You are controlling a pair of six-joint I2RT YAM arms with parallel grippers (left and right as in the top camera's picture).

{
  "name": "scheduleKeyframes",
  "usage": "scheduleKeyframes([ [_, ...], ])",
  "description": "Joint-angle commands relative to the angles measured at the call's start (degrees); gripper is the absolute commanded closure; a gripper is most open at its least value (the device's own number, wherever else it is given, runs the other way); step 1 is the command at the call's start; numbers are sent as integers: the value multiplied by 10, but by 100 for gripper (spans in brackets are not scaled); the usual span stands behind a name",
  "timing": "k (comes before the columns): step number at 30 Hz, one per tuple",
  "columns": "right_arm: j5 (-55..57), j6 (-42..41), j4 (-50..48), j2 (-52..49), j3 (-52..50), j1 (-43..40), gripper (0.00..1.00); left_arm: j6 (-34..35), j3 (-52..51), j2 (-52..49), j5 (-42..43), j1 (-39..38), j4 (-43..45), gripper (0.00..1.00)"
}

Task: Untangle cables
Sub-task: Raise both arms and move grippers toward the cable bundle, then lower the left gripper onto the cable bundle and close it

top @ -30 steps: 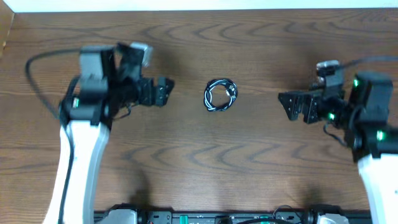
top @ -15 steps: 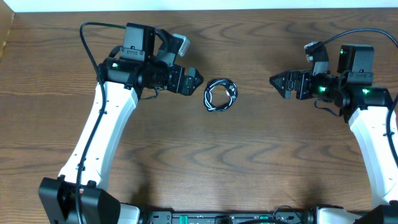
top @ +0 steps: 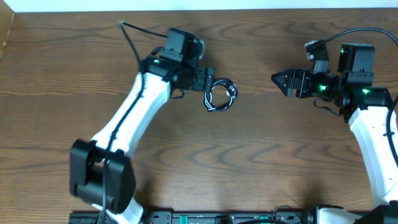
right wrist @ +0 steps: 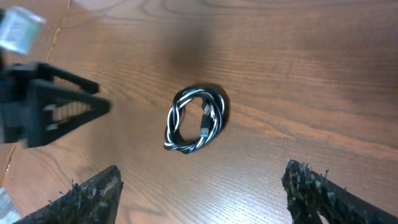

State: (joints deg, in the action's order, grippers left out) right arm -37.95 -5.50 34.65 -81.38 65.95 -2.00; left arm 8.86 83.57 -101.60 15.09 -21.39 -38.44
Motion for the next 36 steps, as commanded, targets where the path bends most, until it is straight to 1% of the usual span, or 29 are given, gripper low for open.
scheduleKeyframes([
  [1,0,-5,5,-3,12,4,21,54,10,-13,-40,-10,4,15],
  [7,18,-5,14,-3,12,6,22,56,10,-17,-38,-11,30,15],
  [11,18,-5,14,-3,12,6,22,52,10,-44,-49,-11,54,15],
  [12,18,-5,15,-3,12,6,23,51,10,-53,-54,-11,59,17],
  [13,18,-5,16,-3,12,6,23,49,10,-63,-55,-10,65,22],
  [17,18,-5,17,-3,12,6,23,48,10,-99,-55,-10,90,53],
  [18,19,-5,17,-3,12,6,23,48,10,-108,-55,-10,96,57],
  [23,18,-5,18,-3,12,6,22,47,10,-143,-55,-10,124,58],
  [31,18,-4,17,-3,11,6,20,48,10,-181,-51,-11,145,58],
  [36,18,-4,17,-3,11,6,20,48,10,-190,-51,-11,153,67],
])
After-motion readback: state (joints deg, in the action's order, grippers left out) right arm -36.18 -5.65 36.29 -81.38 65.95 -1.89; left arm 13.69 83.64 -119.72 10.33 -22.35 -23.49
